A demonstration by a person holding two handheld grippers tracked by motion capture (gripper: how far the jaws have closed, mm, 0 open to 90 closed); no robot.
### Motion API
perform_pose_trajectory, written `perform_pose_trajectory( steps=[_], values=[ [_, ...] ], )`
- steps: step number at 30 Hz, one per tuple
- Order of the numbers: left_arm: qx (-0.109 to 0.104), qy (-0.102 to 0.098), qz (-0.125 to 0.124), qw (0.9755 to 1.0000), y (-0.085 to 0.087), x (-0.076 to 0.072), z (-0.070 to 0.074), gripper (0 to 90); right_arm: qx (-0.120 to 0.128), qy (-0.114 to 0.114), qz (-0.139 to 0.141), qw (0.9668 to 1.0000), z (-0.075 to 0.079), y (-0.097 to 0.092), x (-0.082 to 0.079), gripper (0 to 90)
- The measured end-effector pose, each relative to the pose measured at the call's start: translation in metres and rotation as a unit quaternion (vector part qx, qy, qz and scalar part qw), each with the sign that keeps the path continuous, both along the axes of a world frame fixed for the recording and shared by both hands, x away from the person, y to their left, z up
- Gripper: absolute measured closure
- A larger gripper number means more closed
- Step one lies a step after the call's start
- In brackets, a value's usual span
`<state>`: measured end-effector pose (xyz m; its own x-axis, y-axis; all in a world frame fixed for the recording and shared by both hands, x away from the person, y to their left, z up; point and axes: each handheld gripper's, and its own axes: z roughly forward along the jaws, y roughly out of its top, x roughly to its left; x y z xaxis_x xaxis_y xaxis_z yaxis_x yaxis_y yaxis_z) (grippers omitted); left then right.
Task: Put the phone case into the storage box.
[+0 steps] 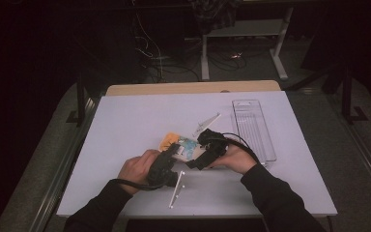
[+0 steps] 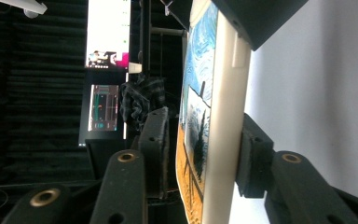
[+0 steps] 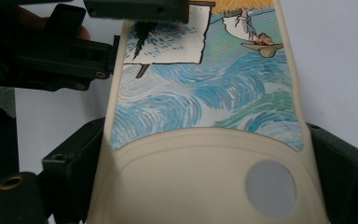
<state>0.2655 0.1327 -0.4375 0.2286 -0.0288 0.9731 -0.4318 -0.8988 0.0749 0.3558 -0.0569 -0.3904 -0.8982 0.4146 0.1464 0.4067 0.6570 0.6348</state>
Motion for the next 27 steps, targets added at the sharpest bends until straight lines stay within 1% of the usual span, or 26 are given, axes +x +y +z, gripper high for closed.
perform_pose_trajectory(
  steps=[7,11,16,20,22,25,27],
  values=[
    [0.009,0.004,-0.004,0.9999,0.0003,-0.0007,0.0006,69.3,0.004,0.000,0.001,1.0000,0.0004,-0.0002,0.0004,9.3],
    [0.015,0.006,-0.004,0.9999,-0.0004,-0.0011,0.0007,71.6,0.005,0.003,-0.001,1.0000,0.0006,-0.0002,0.0000,9.3],
    [0.021,0.005,-0.005,0.9997,-0.0009,-0.0013,0.0005,74.6,0.005,0.005,-0.001,1.0000,0.0006,-0.0008,0.0009,9.2],
    [0.025,0.005,-0.006,0.9997,-0.0005,-0.0016,0.0008,78.1,0.007,0.014,-0.005,0.9999,0.0004,-0.0010,0.0016,8.7],
    [0.028,0.005,-0.006,0.9996,-0.0003,-0.0018,0.0014,79.1,0.012,0.028,-0.011,0.9995,0.0009,-0.0007,0.0012,8.6],
    [0.030,0.001,-0.006,0.9995,0.0000,-0.0023,0.0015,79.6,0.013,0.032,-0.009,0.9994,0.0013,-0.0006,0.0014,8.3],
    [0.029,0.000,-0.007,0.9995,0.0004,-0.0024,0.0018,79.7,0.015,0.028,-0.007,0.9995,0.0014,-0.0009,0.0017,8.0]
  ],
)
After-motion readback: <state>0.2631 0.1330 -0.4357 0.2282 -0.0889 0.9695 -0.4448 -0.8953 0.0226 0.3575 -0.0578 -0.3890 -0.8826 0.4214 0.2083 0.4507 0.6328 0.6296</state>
